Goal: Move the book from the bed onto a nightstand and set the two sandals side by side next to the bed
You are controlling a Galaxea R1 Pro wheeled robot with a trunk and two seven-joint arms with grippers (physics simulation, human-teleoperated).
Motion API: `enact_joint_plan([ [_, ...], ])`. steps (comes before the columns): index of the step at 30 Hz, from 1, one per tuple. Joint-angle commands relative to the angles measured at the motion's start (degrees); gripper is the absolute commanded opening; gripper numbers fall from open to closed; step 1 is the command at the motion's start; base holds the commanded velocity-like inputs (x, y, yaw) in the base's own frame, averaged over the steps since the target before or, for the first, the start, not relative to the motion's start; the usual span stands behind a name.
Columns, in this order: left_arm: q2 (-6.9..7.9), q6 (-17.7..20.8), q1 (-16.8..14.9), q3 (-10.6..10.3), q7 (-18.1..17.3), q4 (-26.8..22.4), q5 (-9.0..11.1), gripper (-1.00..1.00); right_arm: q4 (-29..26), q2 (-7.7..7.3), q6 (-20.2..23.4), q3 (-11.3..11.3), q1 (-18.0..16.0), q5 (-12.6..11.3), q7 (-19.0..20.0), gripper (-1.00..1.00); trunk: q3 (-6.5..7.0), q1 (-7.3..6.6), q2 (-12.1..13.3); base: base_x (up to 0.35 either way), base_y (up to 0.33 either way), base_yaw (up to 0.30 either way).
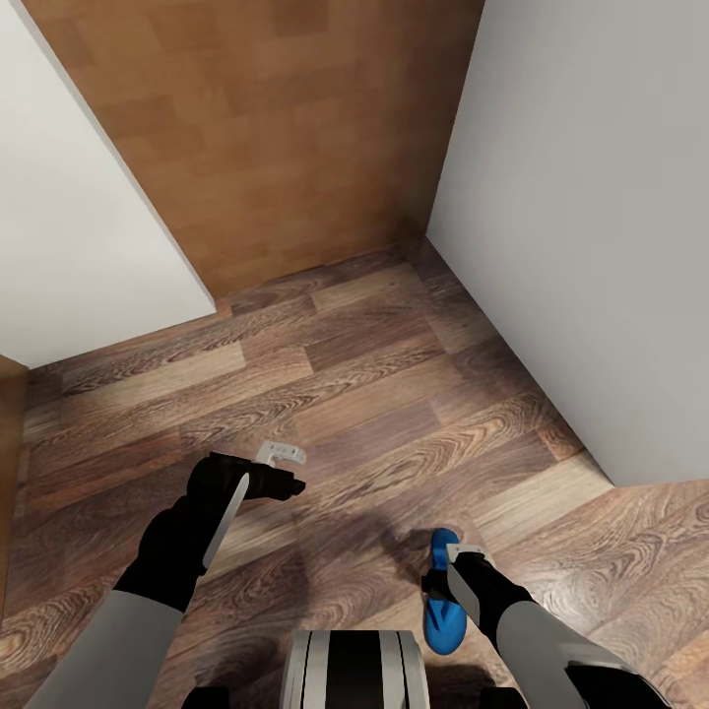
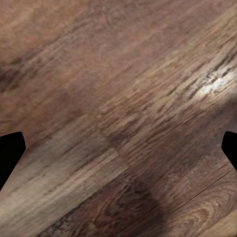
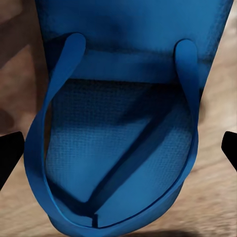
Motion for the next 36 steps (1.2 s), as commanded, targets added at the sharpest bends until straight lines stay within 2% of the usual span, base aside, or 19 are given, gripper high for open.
enact_joint_plan([
  [1,0.0,0.23,-0.01,0.01,-0.25,-0.04,-0.2,1.0,-0.12,0.05,0.24,-0.46,0.0,-0.03,-0.2,1.0,-0.03,-0.01,-0.01,0.0,0.0,0.0],
  [35,0.0,0.23,-0.03,0.01,-0.31,-0.09,-0.2,1.0,-0.12,0.05,0.24,-0.44,0.0,-0.02,-0.21,1.0,-0.03,-0.01,-0.01,0.0,0.0,0.0],
  [36,-0.02,0.23,-0.02,0.01,-0.31,-0.15,-0.2,1.0,-0.12,0.06,0.24,-0.45,0.0,-0.02,-0.21,-1.0,-0.03,-0.01,-0.01,0.0,0.0,0.0],
])
